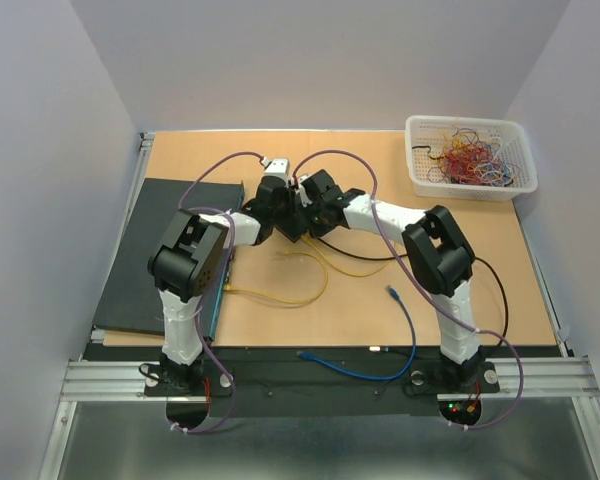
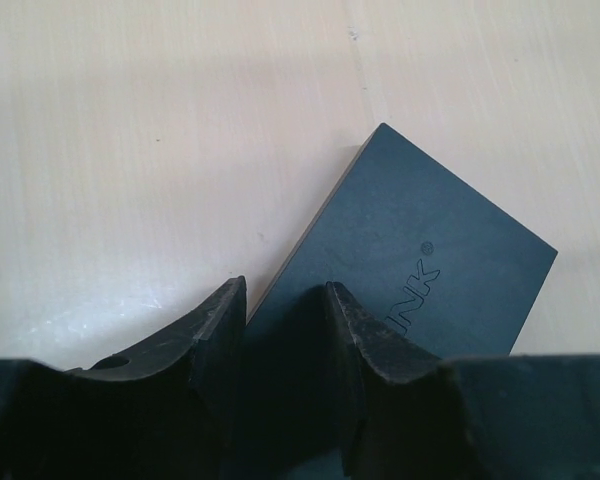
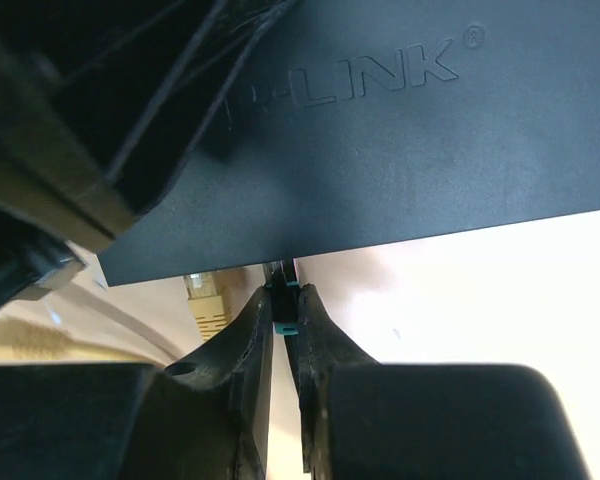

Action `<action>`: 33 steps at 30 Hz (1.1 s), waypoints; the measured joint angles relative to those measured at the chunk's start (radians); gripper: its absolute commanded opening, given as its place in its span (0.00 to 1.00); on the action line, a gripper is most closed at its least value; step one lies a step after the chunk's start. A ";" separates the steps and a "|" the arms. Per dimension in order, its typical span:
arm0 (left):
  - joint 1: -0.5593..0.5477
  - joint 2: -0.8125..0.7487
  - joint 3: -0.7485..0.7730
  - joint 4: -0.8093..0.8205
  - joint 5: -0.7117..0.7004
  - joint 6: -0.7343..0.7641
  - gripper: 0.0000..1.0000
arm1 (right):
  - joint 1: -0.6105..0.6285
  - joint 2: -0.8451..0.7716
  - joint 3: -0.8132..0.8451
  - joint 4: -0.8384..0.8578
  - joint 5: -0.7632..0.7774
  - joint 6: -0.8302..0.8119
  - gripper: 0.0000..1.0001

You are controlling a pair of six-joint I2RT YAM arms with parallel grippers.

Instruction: Insert the plug into the switch port

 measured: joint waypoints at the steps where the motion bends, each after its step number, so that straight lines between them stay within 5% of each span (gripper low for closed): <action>1: 0.008 0.000 0.007 -0.014 0.003 0.005 0.45 | 0.006 0.007 0.008 0.006 0.003 0.010 0.13; 6: 0.037 0.004 0.037 -0.057 0.026 0.021 0.45 | 0.026 0.035 0.038 0.043 0.026 0.053 0.34; 18: 0.069 0.000 0.087 -0.172 0.119 0.016 0.50 | 0.043 -0.045 -0.084 0.199 0.074 0.069 0.62; 33: 0.098 -0.045 0.095 -0.330 0.263 -0.014 0.53 | 0.053 -0.534 -0.360 0.374 0.308 0.119 0.70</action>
